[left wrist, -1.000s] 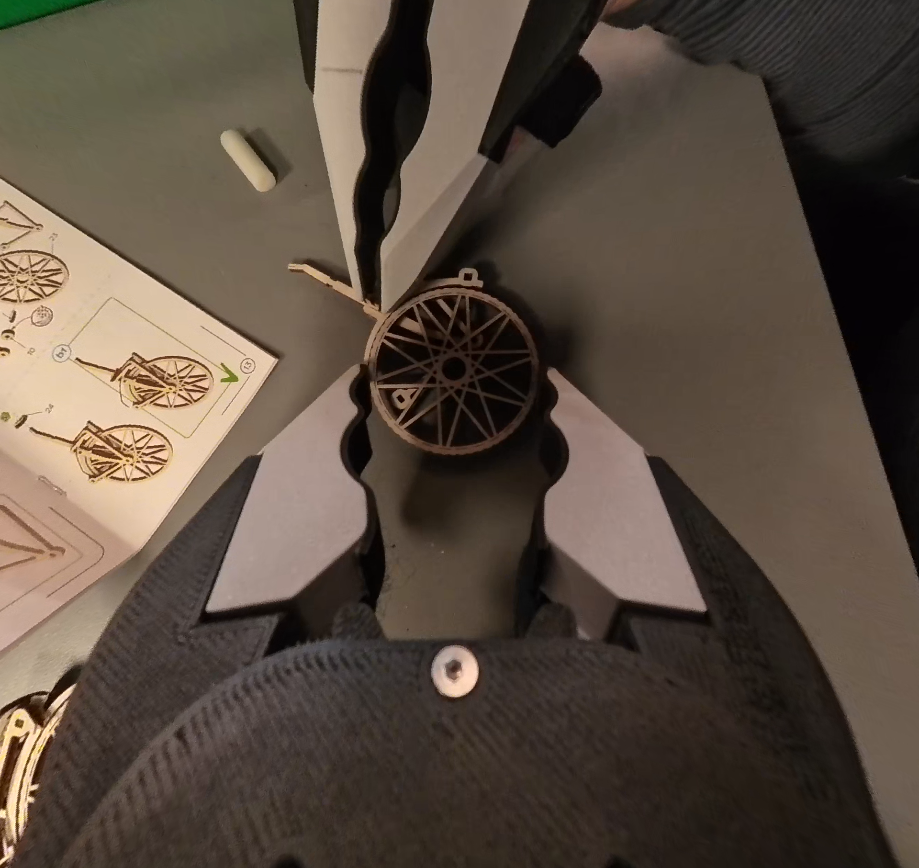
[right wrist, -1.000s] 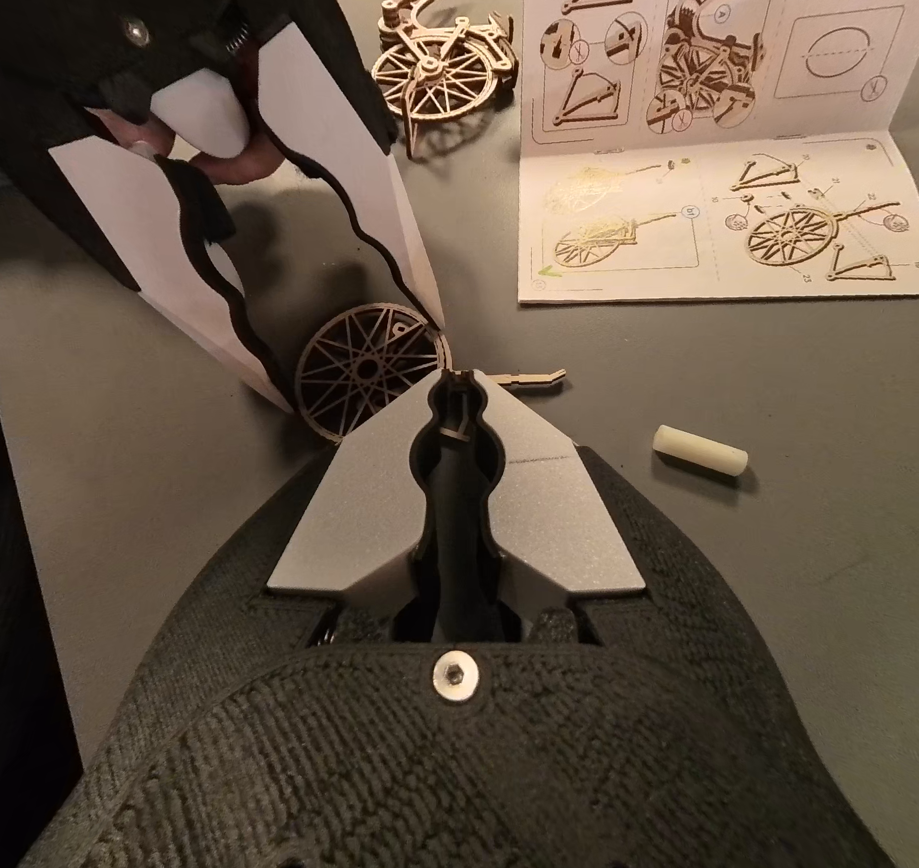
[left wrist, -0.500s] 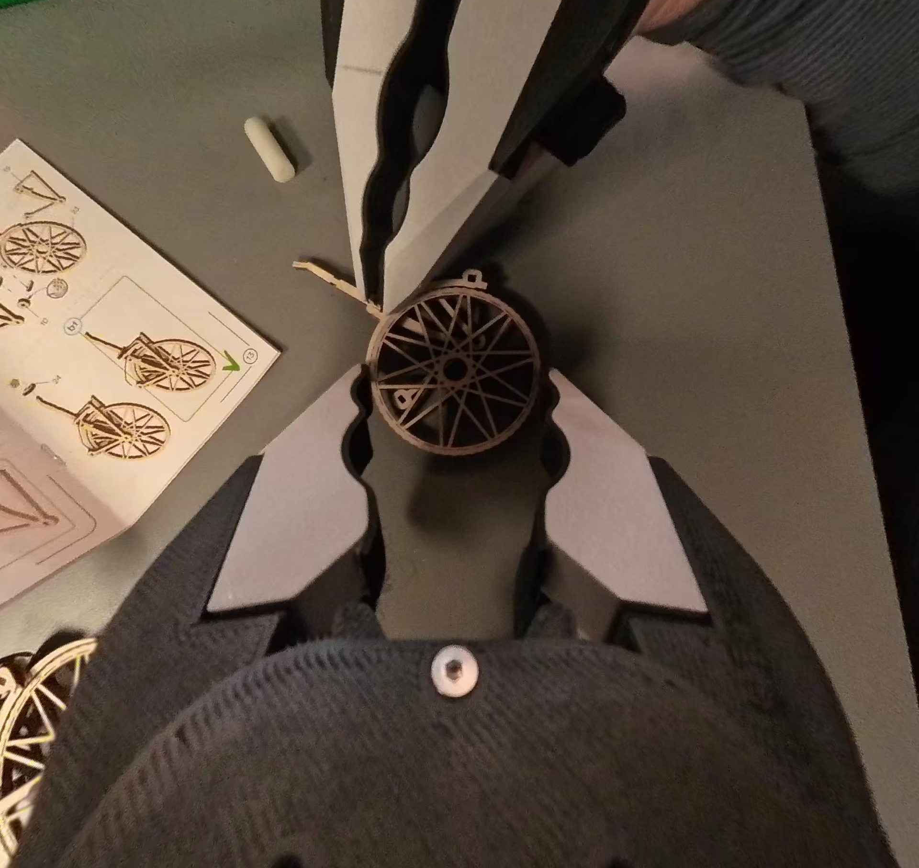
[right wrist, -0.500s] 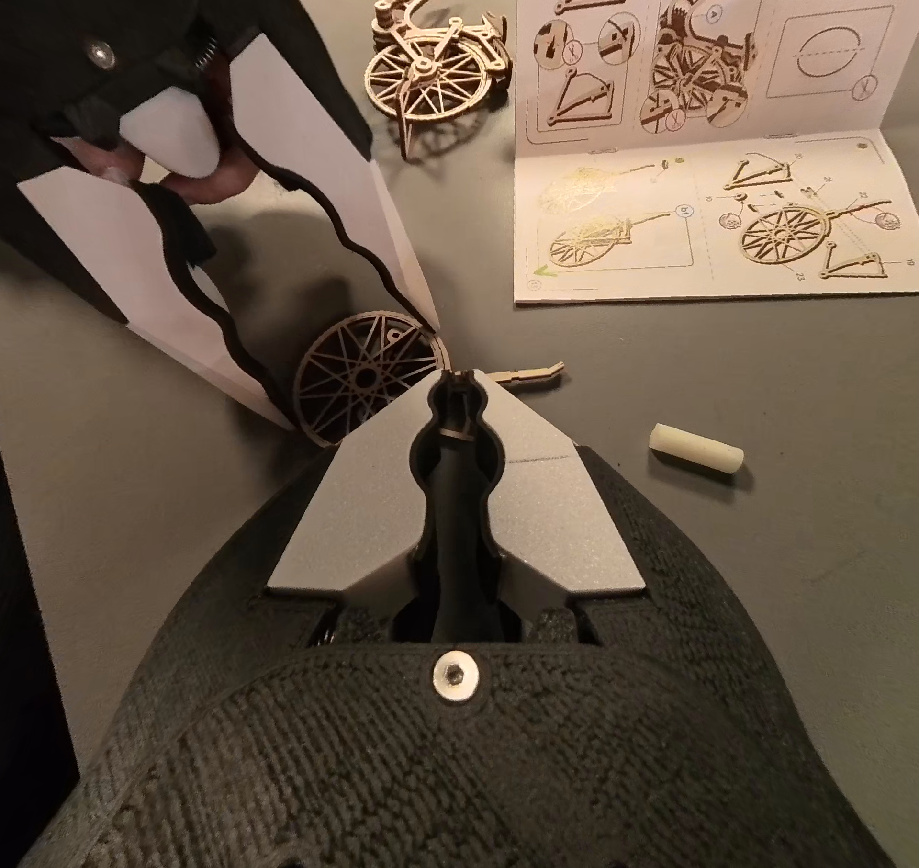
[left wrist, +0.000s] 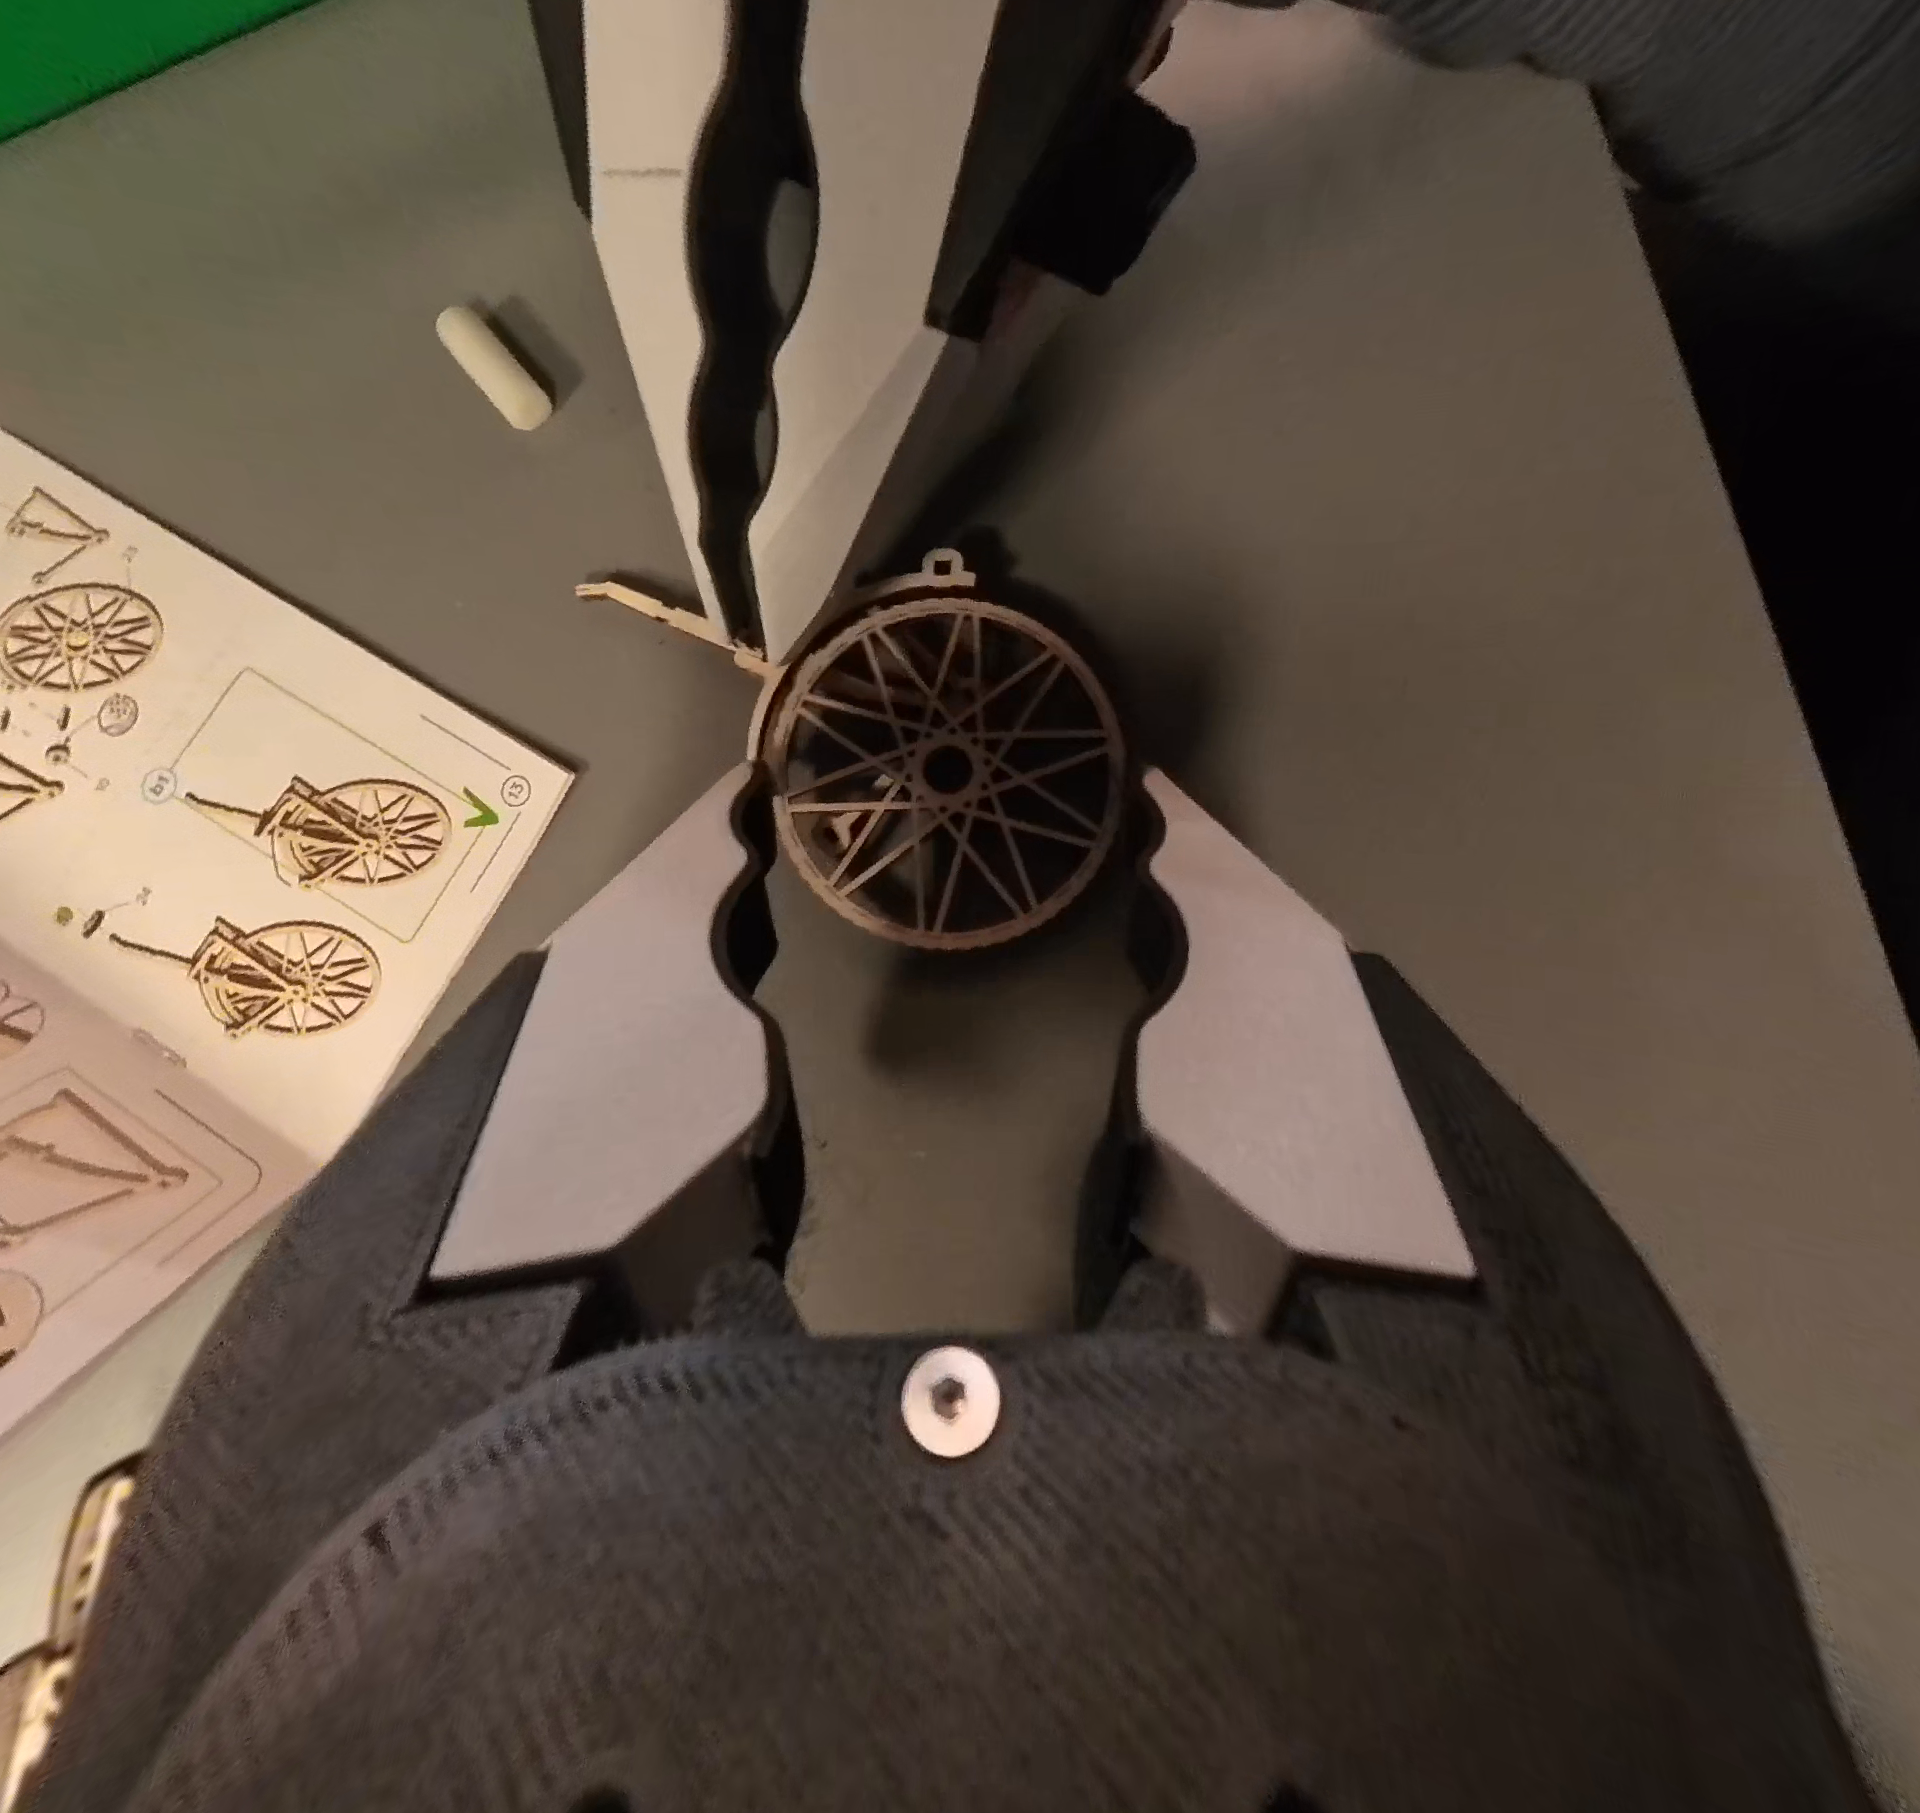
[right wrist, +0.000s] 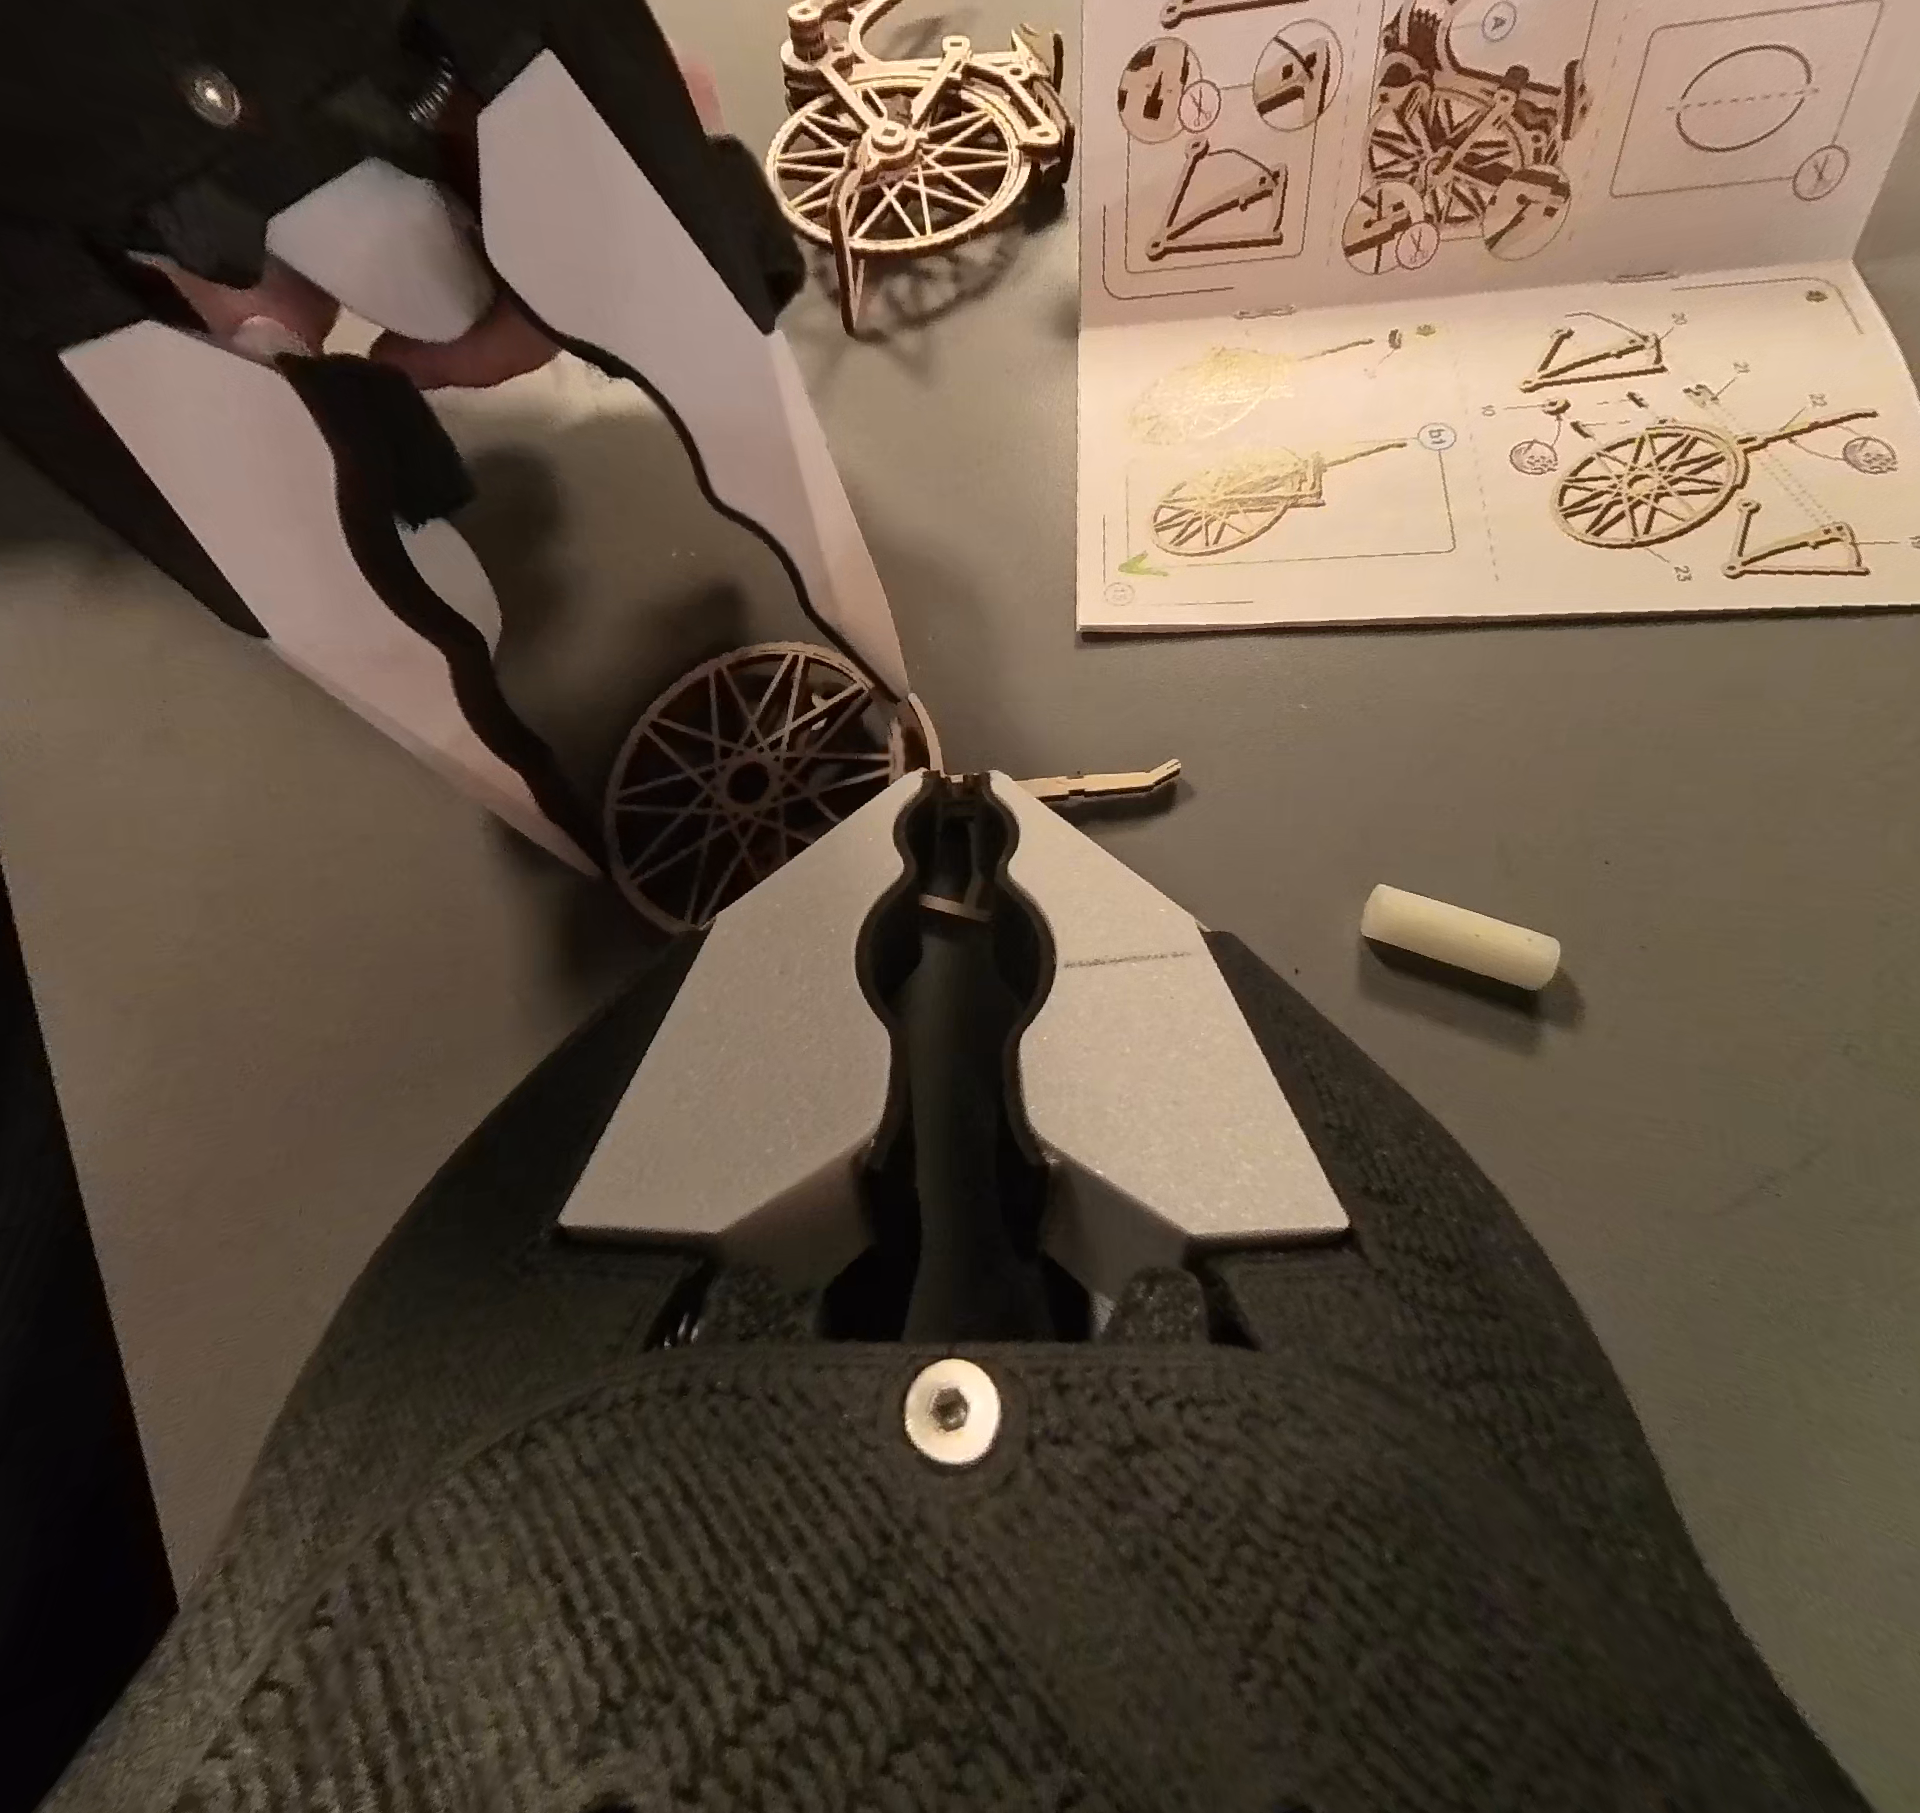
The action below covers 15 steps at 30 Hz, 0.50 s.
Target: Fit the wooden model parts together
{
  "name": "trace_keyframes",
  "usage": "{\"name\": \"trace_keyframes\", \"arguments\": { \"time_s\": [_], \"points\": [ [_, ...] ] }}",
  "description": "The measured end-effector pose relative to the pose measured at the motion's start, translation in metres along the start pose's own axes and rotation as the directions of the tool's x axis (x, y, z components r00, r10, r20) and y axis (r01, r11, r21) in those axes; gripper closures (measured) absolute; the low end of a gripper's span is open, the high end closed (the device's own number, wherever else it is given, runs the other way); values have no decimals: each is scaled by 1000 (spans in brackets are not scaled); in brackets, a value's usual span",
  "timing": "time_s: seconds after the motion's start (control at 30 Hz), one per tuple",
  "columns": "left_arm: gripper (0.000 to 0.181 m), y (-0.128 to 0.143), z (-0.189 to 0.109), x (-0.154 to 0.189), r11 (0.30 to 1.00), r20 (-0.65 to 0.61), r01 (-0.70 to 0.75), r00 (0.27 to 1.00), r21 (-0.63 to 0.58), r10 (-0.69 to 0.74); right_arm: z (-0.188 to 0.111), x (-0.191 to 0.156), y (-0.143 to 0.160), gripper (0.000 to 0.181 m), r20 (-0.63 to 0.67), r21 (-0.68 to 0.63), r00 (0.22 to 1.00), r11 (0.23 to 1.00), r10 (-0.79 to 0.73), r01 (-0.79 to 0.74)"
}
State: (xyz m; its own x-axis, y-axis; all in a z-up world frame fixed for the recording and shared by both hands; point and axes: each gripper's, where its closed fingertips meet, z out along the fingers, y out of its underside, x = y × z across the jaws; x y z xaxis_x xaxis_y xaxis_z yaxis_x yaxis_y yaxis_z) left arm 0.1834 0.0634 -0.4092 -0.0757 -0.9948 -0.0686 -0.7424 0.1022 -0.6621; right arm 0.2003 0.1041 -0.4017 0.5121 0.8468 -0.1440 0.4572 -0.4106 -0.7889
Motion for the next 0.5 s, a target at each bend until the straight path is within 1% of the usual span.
{"name": "trace_keyframes", "arguments": {
  "time_s": [0.33, 0.5],
  "points": [
    [115, 2, -1, 2, 995, -130, -97, 987, 0, 97, 0, 0, 0, 177, 4, 0, 1000, 1000, 5, -5],
    [115, 2, -2, 3, 994, -187, -112, 976, -2, 110, 0, 0, 0, 177, 5, 1, 1000, 1000, 8, -8]
  ]
}}
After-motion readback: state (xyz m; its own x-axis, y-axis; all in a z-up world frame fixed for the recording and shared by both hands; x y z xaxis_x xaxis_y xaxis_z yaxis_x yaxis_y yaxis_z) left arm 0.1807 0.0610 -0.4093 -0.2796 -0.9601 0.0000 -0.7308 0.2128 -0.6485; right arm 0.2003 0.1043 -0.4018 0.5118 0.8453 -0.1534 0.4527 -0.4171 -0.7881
